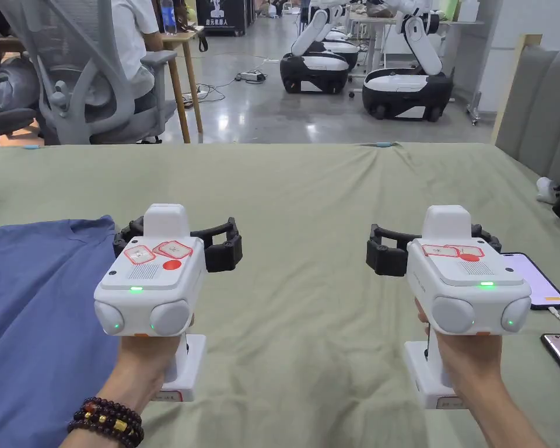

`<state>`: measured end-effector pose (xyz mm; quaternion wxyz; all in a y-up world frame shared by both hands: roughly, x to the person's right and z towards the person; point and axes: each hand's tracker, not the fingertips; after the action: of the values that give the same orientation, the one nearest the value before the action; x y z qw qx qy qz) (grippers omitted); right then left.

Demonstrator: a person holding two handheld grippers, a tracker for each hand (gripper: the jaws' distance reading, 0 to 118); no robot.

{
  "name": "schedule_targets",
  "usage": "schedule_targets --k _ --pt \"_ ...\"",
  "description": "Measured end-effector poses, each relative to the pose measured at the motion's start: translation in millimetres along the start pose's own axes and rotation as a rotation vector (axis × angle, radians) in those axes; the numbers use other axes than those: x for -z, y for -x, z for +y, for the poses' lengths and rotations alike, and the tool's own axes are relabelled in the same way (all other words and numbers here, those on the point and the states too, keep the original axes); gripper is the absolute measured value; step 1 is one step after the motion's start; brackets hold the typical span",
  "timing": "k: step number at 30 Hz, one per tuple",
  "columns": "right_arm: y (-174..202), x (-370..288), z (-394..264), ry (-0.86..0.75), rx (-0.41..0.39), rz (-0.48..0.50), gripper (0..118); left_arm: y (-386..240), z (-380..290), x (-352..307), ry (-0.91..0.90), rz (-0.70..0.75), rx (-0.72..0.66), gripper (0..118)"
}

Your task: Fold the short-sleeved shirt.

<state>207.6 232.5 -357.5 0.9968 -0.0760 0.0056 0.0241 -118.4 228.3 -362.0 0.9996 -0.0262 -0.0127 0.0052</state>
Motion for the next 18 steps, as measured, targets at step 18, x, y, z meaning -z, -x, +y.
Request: schedule_targets --k 18 --pt "-1.0 -0.2 -1.6 -0.003 -0.003 -0.010 118 2.2 -3.2 -0.4 -0.002 0.006 0.019 118"
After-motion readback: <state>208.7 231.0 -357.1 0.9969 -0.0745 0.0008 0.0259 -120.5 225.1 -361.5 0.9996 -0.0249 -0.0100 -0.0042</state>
